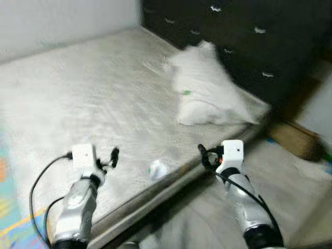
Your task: Clean up the room
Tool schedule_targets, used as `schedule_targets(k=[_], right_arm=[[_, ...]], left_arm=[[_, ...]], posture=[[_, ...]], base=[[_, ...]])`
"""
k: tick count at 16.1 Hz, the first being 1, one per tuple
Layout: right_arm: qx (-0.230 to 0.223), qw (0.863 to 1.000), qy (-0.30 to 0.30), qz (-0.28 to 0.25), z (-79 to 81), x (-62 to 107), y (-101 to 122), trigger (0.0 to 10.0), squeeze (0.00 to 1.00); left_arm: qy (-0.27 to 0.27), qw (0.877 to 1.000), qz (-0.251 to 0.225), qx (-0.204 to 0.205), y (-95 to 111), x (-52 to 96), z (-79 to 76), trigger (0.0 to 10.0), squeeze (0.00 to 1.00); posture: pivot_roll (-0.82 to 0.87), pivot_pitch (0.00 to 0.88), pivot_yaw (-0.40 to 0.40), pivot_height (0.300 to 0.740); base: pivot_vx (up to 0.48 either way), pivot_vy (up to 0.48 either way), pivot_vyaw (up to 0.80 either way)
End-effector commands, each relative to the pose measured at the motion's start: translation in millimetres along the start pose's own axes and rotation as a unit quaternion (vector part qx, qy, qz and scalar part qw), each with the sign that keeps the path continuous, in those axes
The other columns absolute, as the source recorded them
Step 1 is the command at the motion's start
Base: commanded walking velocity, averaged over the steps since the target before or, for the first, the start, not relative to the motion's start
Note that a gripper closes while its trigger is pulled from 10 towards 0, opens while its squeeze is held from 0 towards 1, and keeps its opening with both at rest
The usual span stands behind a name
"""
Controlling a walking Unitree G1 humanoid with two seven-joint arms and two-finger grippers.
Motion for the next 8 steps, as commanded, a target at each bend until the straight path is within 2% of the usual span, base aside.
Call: schedule_targets(k=[1, 8], right_arm=[[-0.001, 1.000, -0.009, 0.003, -7.4, 1.2, -0.9, 10.0, 0.00], [-0.009, 1.000, -0.006, 0.004, -6.0, -0.4, -0.7, 10.0, 0.00]], left_arm=[[0.003, 1.000, 0.010, 0.000, -5.8, 2.0, 0.9, 10.0, 0.00], [0.008, 1.000, 0.010, 0.010, -6.0, -0.7, 2.9, 10.0, 0.00]], posture=[[0.03, 0.127, -0.031, 0.740], [0.04, 0.116, -0.026, 0.740]], base=[[0.000, 0.000, 0.80], [0.000, 0.000, 0.80]])
Point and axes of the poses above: a point about 5 cm out from each wrist's last joint towards the gripper, its own x axis pointing back from the gripper into the wrist, its own y axis along the axis of the wrist's last joint, z = x × y, the point moved 6 cm from there along -x, pointing out of the wrist towards the gripper, and after that the axes turned 6 degrees about x, right-handed, at the moved point
